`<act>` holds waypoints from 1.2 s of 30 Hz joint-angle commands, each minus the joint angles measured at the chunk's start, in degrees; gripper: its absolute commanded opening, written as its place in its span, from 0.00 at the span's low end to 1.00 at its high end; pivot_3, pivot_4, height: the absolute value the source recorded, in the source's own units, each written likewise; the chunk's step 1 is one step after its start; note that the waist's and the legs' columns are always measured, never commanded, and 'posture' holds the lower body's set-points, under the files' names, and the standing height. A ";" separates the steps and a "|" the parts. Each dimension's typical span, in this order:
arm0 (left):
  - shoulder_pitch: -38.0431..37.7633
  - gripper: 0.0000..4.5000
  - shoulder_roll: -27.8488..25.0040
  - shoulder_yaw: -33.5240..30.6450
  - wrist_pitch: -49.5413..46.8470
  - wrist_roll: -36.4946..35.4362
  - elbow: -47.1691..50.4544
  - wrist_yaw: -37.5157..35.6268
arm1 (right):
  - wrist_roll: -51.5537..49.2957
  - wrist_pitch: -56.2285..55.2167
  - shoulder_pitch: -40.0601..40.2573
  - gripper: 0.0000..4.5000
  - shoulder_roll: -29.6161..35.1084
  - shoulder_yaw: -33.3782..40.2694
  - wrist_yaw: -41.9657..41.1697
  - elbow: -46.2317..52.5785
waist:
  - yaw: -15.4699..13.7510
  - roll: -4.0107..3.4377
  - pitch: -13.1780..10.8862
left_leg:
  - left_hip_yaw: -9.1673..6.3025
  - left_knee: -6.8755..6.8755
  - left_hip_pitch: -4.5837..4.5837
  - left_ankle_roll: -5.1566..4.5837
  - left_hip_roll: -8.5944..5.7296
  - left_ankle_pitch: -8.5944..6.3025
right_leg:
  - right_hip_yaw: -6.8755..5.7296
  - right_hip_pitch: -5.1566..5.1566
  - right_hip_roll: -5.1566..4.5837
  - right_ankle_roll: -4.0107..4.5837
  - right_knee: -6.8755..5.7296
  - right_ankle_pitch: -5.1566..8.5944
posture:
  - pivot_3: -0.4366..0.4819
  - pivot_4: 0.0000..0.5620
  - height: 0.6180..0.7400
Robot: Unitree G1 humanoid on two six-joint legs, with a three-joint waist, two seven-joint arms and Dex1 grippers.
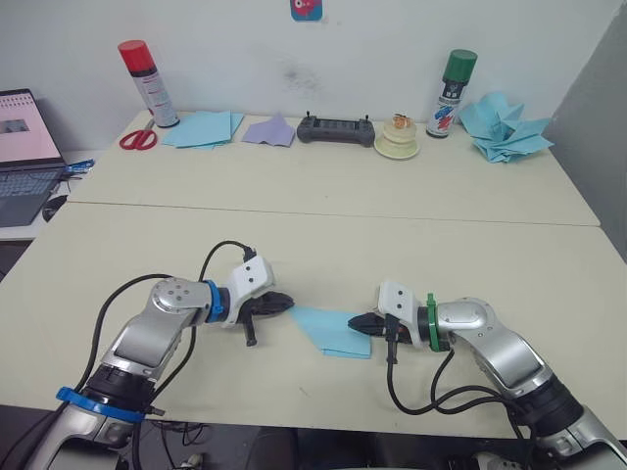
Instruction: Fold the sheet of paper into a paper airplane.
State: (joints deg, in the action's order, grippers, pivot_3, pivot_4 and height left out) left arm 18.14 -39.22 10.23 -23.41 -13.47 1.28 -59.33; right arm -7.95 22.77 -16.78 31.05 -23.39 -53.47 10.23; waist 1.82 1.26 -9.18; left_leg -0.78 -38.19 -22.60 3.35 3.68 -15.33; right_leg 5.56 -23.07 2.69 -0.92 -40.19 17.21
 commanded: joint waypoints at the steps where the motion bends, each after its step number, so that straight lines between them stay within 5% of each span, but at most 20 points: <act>1: 1.17 0.00 1.89 -1.58 -1.40 -3.55 4.73 -0.27 | 1.64 1.01 1.05 0.01 0.82 -0.68 -0.01 -1.71 | 0.00 0.00 0.00 | 0.00 0.00 -0.02 0.00 0.00 0.00 | 0.00 0.00 0.00 0.00 0.00 0.00 | 0.48 0.27 1.00; 16: -1.22 0.00 0.85 6.66 4.15 6.22 1.13 -0.89 | 0.00 2.29 -0.76 0.01 -4.00 2.32 3.68 -1.77 | 0.04 0.01 0.03 | -0.01 0.04 0.06 0.00 0.00 0.01 | 0.02 0.00 0.01 0.01 0.00 -0.02 | 0.48 0.27 1.00; 28: -0.97 0.00 1.06 6.91 5.59 7.03 0.05 -1.12 | 1.41 2.02 1.83 0.01 2.26 3.71 2.25 -1.44 | -0.14 -0.05 0.08 | 0.01 0.03 0.06 0.00 -0.02 0.01 | 0.03 0.05 0.00 -0.01 0.03 -0.01 | 0.48 0.27 1.00; 36: -1.09 0.00 1.87 6.83 4.83 6.14 0.64 -1.22 | -7.31 -1.79 5.29 0.01 2.14 9.67 -1.99 4.88 | -0.06 -0.07 0.01 | 0.00 0.11 0.53 0.00 -0.02 0.00 | 0.04 0.64 0.00 -0.02 0.29 0.00 | 0.48 0.27 1.00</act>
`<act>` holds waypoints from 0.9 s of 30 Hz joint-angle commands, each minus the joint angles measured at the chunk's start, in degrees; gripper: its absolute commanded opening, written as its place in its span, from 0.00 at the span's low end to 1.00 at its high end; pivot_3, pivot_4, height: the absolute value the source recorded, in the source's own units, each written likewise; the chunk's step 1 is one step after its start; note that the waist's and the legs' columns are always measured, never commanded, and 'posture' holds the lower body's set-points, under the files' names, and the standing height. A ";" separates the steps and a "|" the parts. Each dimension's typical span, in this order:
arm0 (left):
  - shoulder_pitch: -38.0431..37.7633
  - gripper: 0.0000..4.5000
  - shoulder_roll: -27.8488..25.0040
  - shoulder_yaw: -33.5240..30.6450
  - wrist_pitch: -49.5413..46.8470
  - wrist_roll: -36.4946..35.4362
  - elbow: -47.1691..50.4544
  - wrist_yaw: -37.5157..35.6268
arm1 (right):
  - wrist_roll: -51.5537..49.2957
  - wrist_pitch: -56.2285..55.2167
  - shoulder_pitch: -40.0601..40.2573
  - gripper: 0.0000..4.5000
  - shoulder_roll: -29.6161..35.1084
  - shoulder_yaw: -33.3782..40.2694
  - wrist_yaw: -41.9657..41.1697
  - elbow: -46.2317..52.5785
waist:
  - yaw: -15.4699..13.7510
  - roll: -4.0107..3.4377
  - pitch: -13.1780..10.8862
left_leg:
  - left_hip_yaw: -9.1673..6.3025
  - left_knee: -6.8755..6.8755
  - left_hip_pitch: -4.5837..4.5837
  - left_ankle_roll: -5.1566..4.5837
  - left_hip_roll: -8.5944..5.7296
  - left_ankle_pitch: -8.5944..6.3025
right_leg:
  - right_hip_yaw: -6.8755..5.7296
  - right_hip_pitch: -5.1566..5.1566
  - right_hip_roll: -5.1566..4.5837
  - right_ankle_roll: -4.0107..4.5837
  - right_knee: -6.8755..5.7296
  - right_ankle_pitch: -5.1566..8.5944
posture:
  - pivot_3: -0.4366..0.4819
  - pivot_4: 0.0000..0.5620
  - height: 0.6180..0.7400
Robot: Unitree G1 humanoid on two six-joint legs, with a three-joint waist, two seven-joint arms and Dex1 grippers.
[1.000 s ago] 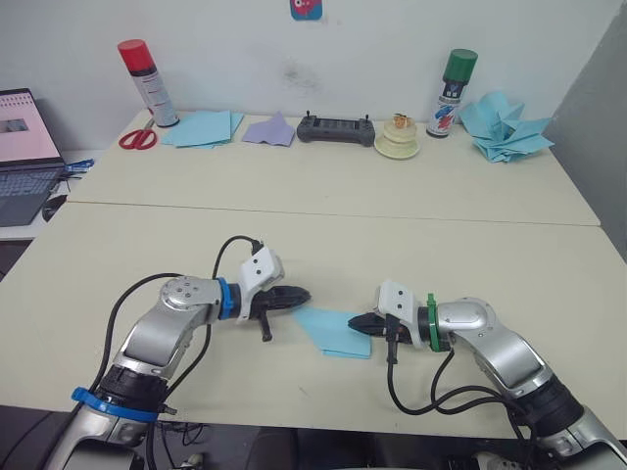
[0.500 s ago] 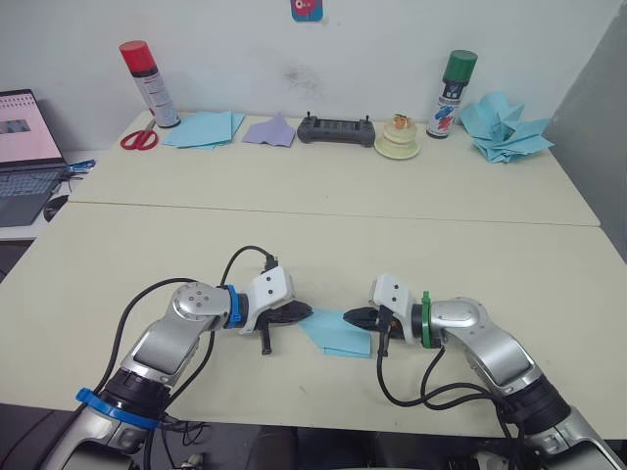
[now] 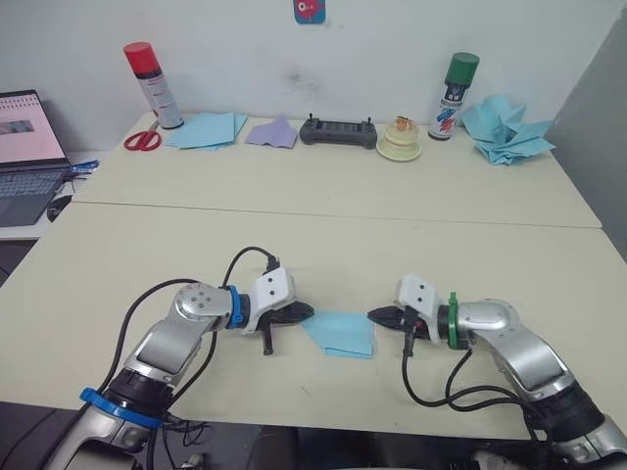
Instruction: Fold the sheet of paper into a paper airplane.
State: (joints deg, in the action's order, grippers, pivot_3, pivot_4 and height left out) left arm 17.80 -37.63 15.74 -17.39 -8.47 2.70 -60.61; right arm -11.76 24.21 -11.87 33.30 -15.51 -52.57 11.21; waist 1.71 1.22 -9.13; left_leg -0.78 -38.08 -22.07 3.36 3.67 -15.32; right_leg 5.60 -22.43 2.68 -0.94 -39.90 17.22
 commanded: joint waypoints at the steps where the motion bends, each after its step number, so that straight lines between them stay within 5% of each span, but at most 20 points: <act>1: -0.56 0.00 0.50 1.29 -1.39 1.00 -0.79 0.05 | -3.30 -6.15 0.77 0.01 0.64 1.93 -4.43 4.01 | 0.08 -0.07 -0.06 | 0.00 0.01 0.06 0.00 0.00 0.00 | 0.01 0.06 0.00 0.00 0.01 0.00 | 0.48 0.27 1.00; 4: -0.11 0.00 0.87 1.28 -1.82 0.79 -0.80 -0.12 | -2.56 -12.55 1.34 0.15 2.57 2.73 -7.45 3.05 | 0.04 -0.08 -0.08 | -0.01 0.02 0.13 0.00 -0.01 0.00 | 0.00 0.12 0.00 -0.02 0.02 0.01 | 0.48 0.27 1.00; 8: -0.01 0.00 0.76 1.53 -1.52 1.22 -1.17 -0.55 | 0.24 -27.03 2.30 0.46 4.88 2.84 -10.73 -0.02 | 0.04 -0.07 -0.08 | 0.00 0.02 0.13 0.00 -0.04 0.00 | 0.04 0.14 0.00 -0.03 0.05 0.02 | 0.48 0.27 1.00; 14: 0.02 0.00 0.73 1.48 -1.68 1.10 -1.00 -0.94 | 6.85 -45.84 2.84 0.46 4.95 -1.00 -12.52 -7.19 | 0.06 -0.07 -0.09 | 0.01 0.05 0.15 0.00 -0.03 0.00 | 0.05 0.16 0.00 -0.03 0.08 0.02 | 0.48 0.27 1.00; 24: -0.54 0.00 0.11 1.58 -1.27 1.85 -0.28 -1.30 | 9.90 -49.21 0.41 0.46 -1.69 -3.45 -7.35 -12.37 | 0.04 -0.09 -0.10 | 0.03 0.05 0.17 0.00 -0.03 0.00 | 0.10 0.16 0.00 -0.02 0.07 0.03 | 0.48 0.27 1.00; 27: -0.73 0.00 0.02 1.72 -1.10 2.00 0.02 -1.49 | 7.63 -47.35 0.51 0.32 -2.15 -3.31 -8.20 -11.51 | 0.04 -0.09 -0.11 | 0.02 0.06 0.17 0.00 -0.02 0.00 | 0.10 0.16 0.00 0.00 0.06 0.04 | 0.48 0.27 1.00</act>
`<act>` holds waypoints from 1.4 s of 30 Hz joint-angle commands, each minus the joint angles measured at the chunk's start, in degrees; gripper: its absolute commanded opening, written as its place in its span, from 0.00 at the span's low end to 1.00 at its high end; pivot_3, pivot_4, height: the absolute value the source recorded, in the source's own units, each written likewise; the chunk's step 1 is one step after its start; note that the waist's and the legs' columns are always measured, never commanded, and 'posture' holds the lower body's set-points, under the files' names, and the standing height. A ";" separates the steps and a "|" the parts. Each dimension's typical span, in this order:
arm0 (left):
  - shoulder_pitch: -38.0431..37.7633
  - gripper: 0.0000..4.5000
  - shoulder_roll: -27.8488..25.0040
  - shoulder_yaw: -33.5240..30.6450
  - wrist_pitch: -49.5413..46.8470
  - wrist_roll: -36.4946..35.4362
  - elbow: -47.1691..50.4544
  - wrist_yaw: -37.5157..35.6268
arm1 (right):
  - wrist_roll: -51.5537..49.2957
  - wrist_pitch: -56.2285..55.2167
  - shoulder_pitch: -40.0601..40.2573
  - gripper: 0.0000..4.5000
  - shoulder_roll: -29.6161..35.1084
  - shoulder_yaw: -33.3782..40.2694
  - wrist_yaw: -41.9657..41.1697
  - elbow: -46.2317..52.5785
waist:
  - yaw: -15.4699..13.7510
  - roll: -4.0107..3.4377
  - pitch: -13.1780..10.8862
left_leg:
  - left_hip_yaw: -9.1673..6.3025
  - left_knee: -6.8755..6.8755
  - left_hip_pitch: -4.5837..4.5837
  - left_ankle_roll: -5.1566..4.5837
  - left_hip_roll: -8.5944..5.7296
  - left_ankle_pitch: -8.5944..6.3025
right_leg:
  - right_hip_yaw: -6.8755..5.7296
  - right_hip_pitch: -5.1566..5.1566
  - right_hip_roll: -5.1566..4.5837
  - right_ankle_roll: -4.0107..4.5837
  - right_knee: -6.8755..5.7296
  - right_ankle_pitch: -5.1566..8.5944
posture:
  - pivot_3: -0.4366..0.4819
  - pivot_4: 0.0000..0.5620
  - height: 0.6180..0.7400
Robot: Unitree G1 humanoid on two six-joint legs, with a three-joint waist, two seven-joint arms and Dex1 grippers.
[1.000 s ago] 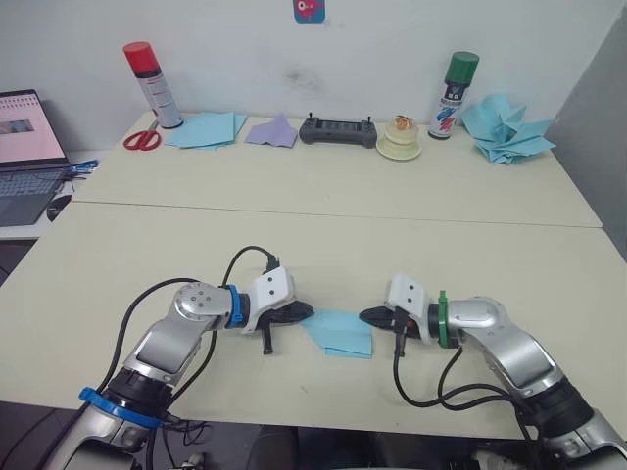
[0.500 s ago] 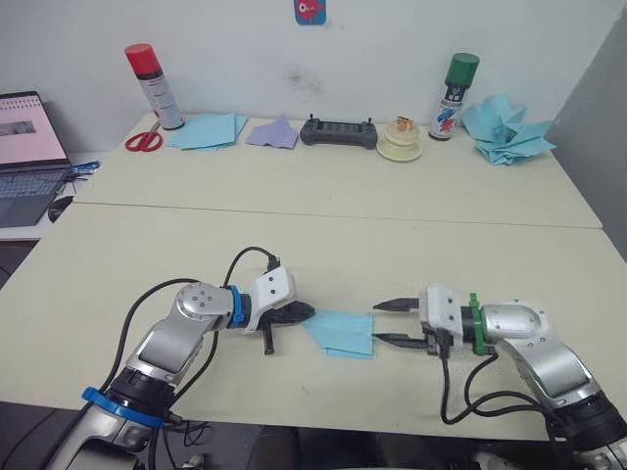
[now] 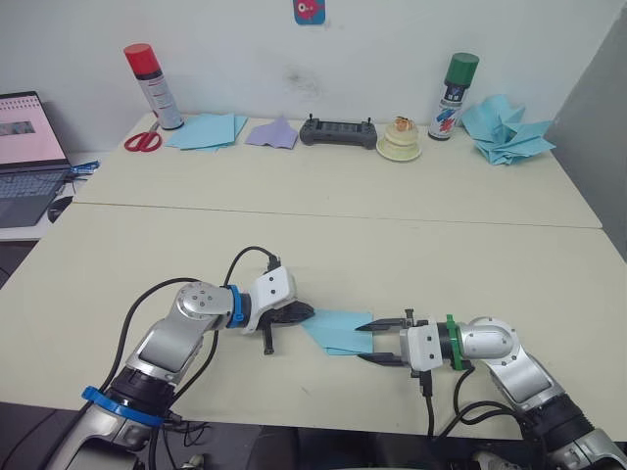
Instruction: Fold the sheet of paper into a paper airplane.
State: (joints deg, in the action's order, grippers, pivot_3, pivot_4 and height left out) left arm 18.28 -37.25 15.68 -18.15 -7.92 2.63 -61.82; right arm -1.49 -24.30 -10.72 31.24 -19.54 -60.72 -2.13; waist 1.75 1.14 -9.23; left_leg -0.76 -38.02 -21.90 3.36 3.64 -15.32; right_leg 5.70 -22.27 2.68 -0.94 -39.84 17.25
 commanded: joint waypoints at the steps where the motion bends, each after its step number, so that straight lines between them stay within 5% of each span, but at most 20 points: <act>1: -1.20 0.00 -0.36 1.82 -0.25 1.51 0.08 -0.32 | -3.78 2.43 -0.51 0.26 -0.38 0.87 -0.22 2.33 | 0.00 0.00 0.00 | 0.00 0.00 0.00 0.00 0.00 0.00 | 0.01 0.00 0.00 0.00 0.00 0.00 | 0.48 0.27 1.00; 4: -1.12 0.00 -0.21 1.90 -0.23 1.62 0.10 -0.33 | -6.05 5.15 -0.40 0.01 -0.44 0.90 -1.04 3.61 | 0.00 0.00 0.00 | 0.00 0.00 0.00 0.00 0.00 0.00 | 0.01 0.00 0.00 0.01 0.00 0.01 | 0.48 0.27 1.00; 13: -0.61 0.00 -0.08 1.90 0.86 2.06 -1.19 -0.36 | -6.61 8.74 -0.29 0.00 0.60 0.90 -1.92 6.34 | -0.04 0.00 0.00 | 0.00 0.01 -0.01 0.00 0.00 0.00 | 0.00 0.00 0.00 0.02 0.01 0.01 | 0.48 0.27 1.00; 19: -0.24 0.00 0.07 1.91 1.21 2.15 -1.80 -0.31 | -7.84 11.25 1.14 0.36 1.75 0.82 -2.96 9.42 | -0.06 -0.01 0.00 | -0.01 0.02 -0.01 0.00 0.00 0.00 | -0.01 0.00 0.00 0.02 0.01 0.01 | 0.48 0.27 1.00; 42: 0.40 0.00 -0.20 1.68 1.49 2.14 -2.51 -0.48 | -6.40 9.45 2.64 0.36 2.76 0.93 -2.95 6.96 | -0.05 0.00 -0.01 | -0.01 0.02 -0.01 0.00 -0.01 0.00 | -0.02 -0.01 0.00 0.01 0.02 0.02 | 0.48 0.27 1.00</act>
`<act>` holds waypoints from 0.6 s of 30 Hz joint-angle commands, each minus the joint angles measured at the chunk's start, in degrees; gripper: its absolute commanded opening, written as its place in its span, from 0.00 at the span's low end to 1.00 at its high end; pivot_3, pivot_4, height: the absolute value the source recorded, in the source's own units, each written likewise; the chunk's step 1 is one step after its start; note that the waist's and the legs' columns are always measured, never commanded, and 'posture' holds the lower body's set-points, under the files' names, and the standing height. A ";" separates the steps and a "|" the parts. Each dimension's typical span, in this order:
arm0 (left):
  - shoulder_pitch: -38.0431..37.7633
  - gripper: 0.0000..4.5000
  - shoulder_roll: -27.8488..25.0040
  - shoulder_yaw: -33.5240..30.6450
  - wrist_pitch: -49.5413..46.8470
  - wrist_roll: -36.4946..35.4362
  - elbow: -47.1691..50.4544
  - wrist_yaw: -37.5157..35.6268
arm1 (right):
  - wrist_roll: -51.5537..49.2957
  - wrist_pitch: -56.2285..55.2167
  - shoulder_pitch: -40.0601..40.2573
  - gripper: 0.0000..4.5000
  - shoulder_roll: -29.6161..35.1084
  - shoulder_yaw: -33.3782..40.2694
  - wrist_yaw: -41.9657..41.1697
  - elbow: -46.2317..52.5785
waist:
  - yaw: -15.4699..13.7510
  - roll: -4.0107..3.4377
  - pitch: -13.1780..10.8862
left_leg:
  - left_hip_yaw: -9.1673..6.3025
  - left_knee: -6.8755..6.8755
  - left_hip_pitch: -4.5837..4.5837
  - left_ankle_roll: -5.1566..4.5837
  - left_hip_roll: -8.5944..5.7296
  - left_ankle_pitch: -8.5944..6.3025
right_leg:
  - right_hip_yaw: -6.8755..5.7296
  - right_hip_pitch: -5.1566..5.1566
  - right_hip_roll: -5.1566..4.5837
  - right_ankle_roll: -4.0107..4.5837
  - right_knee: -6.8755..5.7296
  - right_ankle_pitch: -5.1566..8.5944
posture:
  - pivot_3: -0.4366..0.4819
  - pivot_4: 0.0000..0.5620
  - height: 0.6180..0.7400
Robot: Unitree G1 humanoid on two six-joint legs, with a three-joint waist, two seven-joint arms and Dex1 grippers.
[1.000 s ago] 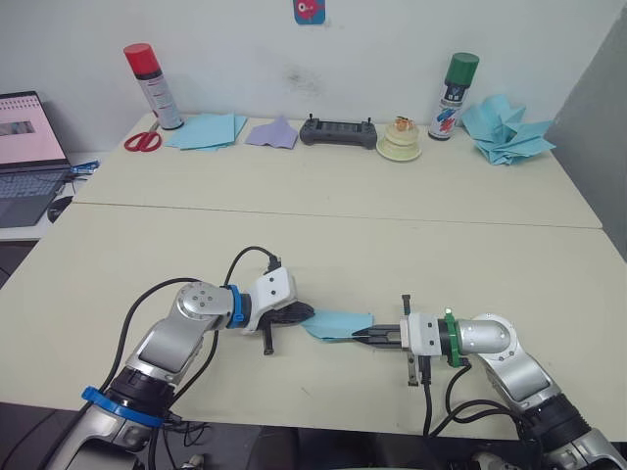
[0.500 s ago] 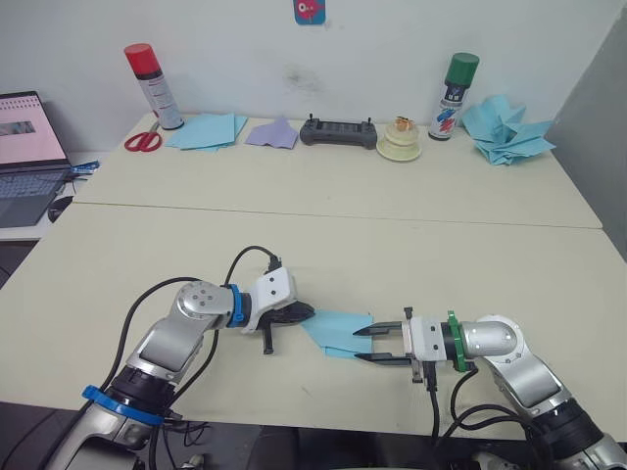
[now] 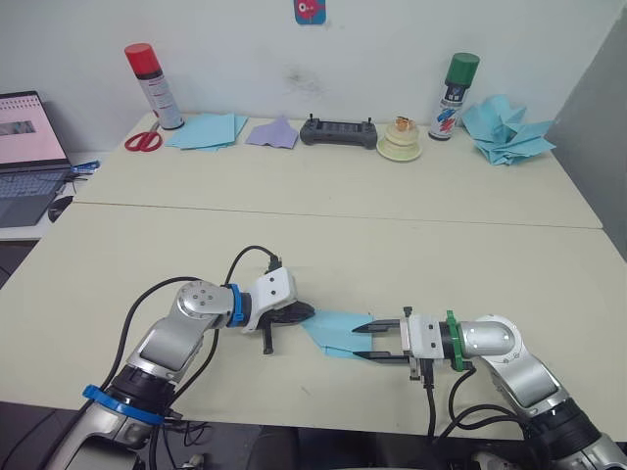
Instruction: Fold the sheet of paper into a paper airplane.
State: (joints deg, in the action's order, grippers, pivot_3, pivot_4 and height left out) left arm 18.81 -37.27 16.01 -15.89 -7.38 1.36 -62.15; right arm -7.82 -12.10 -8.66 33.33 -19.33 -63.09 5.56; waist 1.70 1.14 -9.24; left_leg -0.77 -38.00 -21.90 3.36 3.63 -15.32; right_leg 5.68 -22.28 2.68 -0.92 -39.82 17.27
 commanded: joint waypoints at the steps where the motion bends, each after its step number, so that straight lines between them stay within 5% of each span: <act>1: -0.10 0.00 -0.21 1.36 -0.78 1.60 -1.25 -0.21 | 0.15 -3.59 0.71 0.36 0.76 0.74 -0.59 -1.26 | 0.00 0.00 0.00 | 0.00 0.00 0.00 0.00 0.00 0.00 | 0.00 0.00 0.00 0.00 0.00 0.00 | 0.48 0.27 1.00; 13: 0.56 0.00 0.13 1.75 -0.80 2.20 -1.60 -0.90 | 0.72 -6.08 -1.10 0.36 -3.30 0.86 2.52 -4.86 | 0.03 -0.02 -0.02 | 0.00 0.02 0.01 0.00 0.00 0.00 | 0.01 -0.01 0.00 0.00 -0.01 0.00 | 0.48 0.27 1.00; 18: 0.88 0.00 0.07 1.89 -0.39 2.44 -2.15 -1.18 | -2.71 -1.80 -0.94 0.08 -3.78 1.12 1.16 -3.87 | -0.01 -0.02 -0.03 | 0.01 0.02 0.00 0.00 0.00 0.00 | 0.02 0.00 0.00 0.00 0.02 0.00 | 0.48 0.27 1.00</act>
State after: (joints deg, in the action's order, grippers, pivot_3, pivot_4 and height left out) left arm 20.17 -37.29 16.50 -15.75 -6.56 0.53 -63.58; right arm -8.48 -14.43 -9.64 29.55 -19.25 -61.44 -0.15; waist 1.69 1.12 -9.27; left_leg -0.76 -37.98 -21.90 3.36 3.63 -15.32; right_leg 5.70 -22.28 2.68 -0.92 -39.81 17.27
